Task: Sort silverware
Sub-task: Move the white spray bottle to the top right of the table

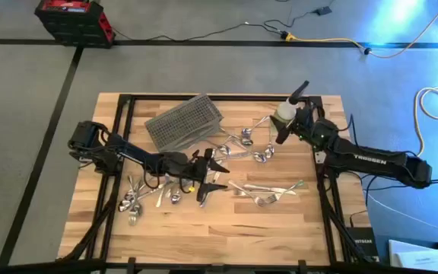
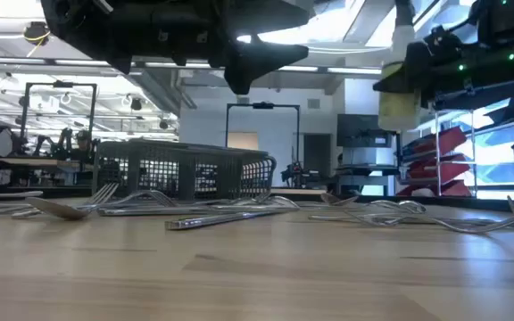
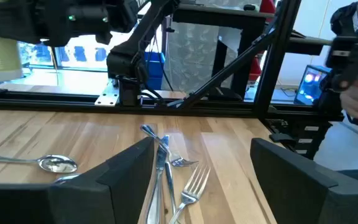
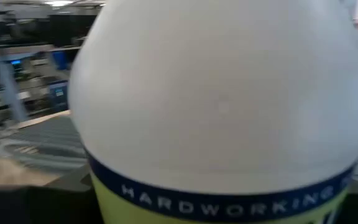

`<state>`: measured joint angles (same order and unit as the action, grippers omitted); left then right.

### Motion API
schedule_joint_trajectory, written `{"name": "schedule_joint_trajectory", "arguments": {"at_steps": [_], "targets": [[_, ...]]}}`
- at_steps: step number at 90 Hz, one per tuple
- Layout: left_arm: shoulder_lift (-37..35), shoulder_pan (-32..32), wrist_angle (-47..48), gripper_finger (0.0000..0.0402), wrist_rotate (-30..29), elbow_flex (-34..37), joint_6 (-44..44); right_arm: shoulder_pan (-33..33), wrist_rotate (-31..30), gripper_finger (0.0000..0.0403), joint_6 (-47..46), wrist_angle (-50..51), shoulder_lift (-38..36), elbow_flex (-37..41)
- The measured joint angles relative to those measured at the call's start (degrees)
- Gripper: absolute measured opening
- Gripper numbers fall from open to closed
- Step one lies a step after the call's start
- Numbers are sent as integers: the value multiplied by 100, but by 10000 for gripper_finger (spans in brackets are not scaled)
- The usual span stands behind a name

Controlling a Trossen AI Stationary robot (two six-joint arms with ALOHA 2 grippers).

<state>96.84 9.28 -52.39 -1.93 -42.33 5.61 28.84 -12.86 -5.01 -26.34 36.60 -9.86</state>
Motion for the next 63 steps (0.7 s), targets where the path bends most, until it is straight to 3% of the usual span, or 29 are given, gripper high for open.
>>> {"name": "schedule_joint_trajectory", "arguments": {"at_steps": [40,63], "targets": [[0,2,-14,254,0,0,-24,1780,48,273,-512,-923,16,872],[0,0,-12,254,-31,0,-95,2229,48,273,-381,-1082,409,891]]}}
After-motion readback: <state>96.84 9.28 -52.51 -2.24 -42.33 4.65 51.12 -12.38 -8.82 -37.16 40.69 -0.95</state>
